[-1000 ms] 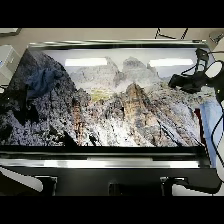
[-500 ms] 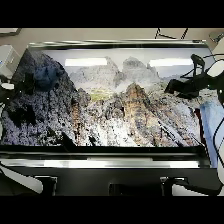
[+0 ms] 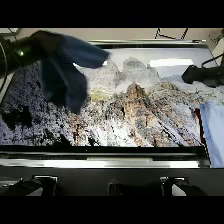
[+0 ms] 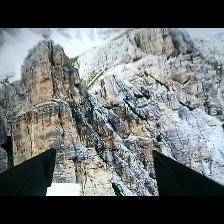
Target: Fold the clothes and pants, and hang the long-sleeved shirts on hangers.
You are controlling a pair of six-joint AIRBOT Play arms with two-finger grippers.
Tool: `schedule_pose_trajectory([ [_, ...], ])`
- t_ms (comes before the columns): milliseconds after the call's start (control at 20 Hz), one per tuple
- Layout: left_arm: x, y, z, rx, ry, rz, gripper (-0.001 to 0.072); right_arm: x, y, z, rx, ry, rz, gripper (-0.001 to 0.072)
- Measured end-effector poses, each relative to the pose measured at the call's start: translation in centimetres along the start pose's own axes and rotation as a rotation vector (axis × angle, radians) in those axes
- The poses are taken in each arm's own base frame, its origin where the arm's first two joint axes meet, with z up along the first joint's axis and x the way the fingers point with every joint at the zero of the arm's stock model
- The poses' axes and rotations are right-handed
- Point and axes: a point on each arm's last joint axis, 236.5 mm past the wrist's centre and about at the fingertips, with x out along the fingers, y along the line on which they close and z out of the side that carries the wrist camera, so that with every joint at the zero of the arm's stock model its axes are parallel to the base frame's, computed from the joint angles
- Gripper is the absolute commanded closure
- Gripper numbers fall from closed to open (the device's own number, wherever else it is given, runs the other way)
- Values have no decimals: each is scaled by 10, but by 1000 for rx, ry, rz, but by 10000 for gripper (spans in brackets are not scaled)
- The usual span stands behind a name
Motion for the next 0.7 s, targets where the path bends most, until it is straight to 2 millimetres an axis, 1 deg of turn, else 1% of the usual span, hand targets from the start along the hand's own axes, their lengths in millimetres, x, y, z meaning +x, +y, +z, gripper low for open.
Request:
schedule_pose_trajectory([
  [50, -4, -25, -10, 5, 22, -32, 684, -13, 1, 4, -7, -31, -5, 21],
  [100, -6, -44, -26, 4, 55, -48, 684, -26, 2, 8, -14, -61, -11, 22],
  [150, -5, -54, -44, -6, 95, -50, 684, -38, 3, 10, -19, -87, -16, 22],
  [200, -1, -56, -64, -14, 139, -36, 683, -46, 3, 11, -24, -103, -19, 22],
  [250, 5, -52, -89, -23, 191, -13, 683, -53, 4, 10, -27, -107, -22, 22],
  [350, 25, -33, -147, -66, 316, 41, 683, -59, 5, 1, -29, -79, -21, 22],
  [400, 37, -24, -183, -99, 393, 65, 683, -60, 5, -4, -29, -62, -21, 22],
  [500, 58, -15, -251, -168, 538, 85, 682, -57, 4, -14, -25, -14, -24, 22],
  [550, 66, -18, -288, -209, 616, 82, 631, -53, 3, -18, -22, 8, -23, 22],
  [600, 72, -25, -320, -245, 686, 70, 360, -48, 3, -23, -18, 34, -22, 22],
  [650, 76, -36, -352, -285, 754, 52, 74, -42, 2, -26, -15, 56, -22, 22],
  [700, 78, -48, -376, -316, 807, 31, 0, -35, 1, -29, -8, 82, -21, 22],
])
